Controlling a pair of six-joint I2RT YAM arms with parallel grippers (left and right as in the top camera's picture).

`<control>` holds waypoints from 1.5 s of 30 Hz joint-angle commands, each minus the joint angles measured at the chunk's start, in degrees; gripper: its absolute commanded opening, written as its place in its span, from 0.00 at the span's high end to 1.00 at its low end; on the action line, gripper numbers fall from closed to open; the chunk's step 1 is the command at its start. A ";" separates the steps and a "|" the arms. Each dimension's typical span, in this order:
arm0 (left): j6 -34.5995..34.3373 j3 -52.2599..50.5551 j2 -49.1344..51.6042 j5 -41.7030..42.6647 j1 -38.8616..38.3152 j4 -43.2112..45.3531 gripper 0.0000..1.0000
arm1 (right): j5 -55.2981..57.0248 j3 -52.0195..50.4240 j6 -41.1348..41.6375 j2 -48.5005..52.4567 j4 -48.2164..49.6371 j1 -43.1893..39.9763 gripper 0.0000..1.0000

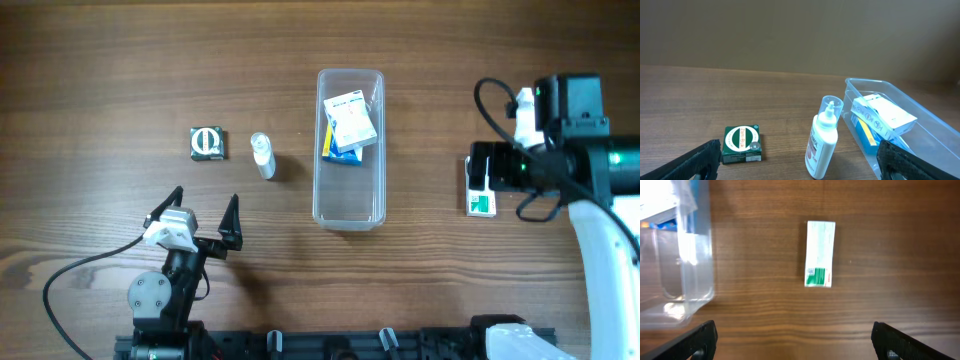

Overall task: Pack container
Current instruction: 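Move the right gripper over the white-green box, then lower the right gripper and grasp the white-green box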

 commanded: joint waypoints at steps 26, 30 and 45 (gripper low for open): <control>1.11 -0.26 -0.35 0.72 0.37 -0.22 0.00 | -3.06 -8.70 -8.22 22.32 17.25 -7.76 0.00; 1.11 -0.26 -0.35 0.72 0.37 -0.22 0.00 | -3.10 -8.44 -7.30 22.25 18.95 -7.17 0.00; 1.11 -0.26 -0.35 0.72 0.37 -0.22 0.00 | -2.45 -19.41 -6.82 22.29 27.36 -7.21 0.00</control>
